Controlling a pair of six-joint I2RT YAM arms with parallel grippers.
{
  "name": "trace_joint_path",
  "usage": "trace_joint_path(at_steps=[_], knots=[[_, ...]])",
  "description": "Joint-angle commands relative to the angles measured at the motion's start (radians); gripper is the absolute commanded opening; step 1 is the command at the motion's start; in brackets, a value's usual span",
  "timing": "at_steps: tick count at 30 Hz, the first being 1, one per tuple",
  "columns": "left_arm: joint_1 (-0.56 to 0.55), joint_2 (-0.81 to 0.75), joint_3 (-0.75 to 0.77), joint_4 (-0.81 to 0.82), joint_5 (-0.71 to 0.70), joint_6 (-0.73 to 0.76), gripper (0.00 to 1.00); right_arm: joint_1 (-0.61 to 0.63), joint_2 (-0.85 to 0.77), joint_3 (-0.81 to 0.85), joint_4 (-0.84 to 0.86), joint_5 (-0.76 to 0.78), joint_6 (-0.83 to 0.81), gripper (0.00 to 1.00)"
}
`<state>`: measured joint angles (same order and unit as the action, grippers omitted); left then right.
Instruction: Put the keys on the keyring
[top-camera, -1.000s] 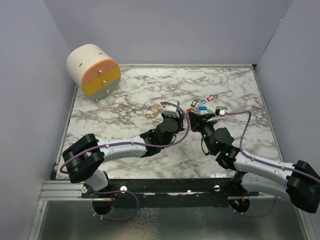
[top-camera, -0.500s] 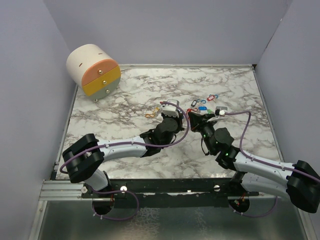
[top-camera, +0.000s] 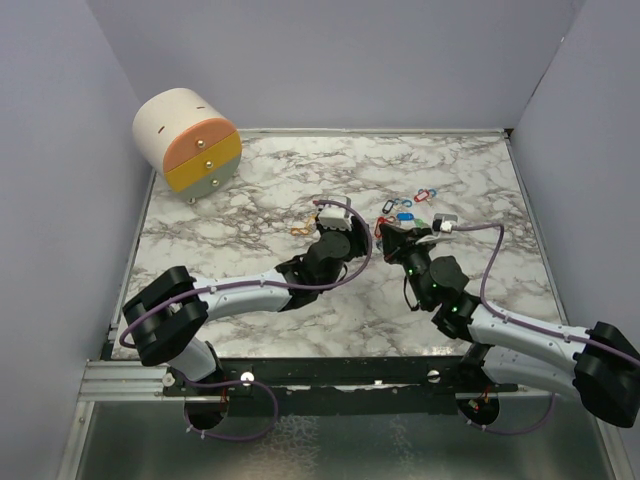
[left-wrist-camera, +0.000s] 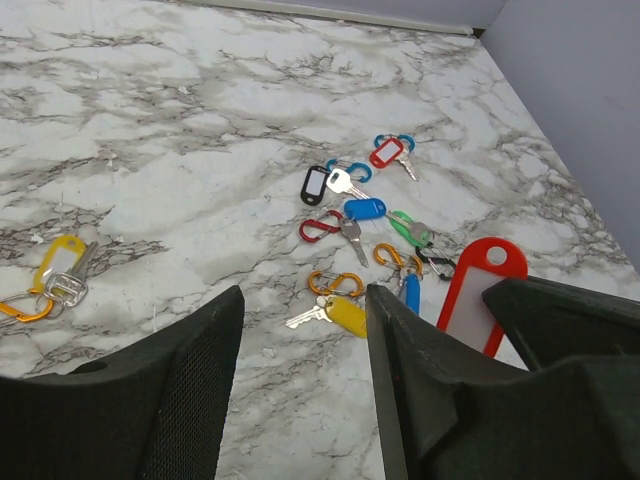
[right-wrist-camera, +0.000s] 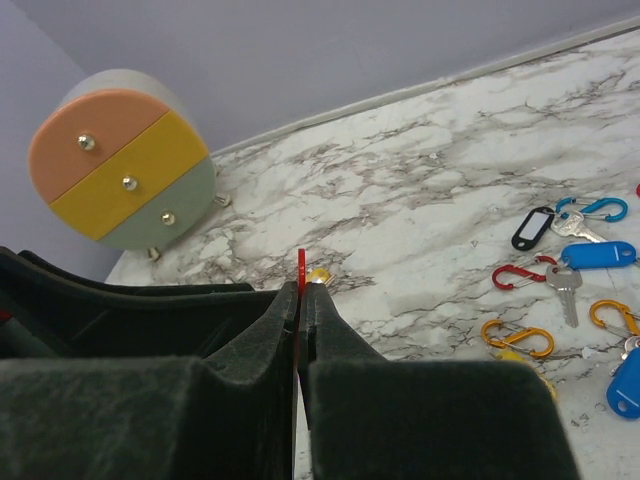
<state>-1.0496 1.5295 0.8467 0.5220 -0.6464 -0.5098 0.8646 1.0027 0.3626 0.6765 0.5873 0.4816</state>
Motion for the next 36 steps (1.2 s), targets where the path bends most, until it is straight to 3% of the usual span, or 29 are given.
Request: trace_joint_path(at_steps=[1, 10, 19, 26, 36], knots=[[0.009, -0.032, -0.017, 0.01, 0.006, -0.016, 0.54, 0.002, -0.029, -0.014, -0.003, 0.046, -0.015, 0.01], [0.017, -0.054, -0.043, 0.01, -0.021, -0.014, 0.55, 0.002, -0.042, -0.017, -0.013, 0.064, -0.015, 0.01], [0.023, -0.124, -0.093, -0.038, -0.093, -0.021, 0.99, 0.002, -0.04, -0.019, -0.009, 0.076, -0.034, 0.01], [0.04, -0.208, -0.126, -0.094, -0.131, -0.03, 0.99, 0.001, 0.011, -0.01, 0.007, 0.083, -0.051, 0.01], [0.048, -0.291, -0.169, -0.256, -0.113, -0.092, 0.99, 0.001, 0.292, 0.111, 0.009, 0.135, -0.117, 0.01]])
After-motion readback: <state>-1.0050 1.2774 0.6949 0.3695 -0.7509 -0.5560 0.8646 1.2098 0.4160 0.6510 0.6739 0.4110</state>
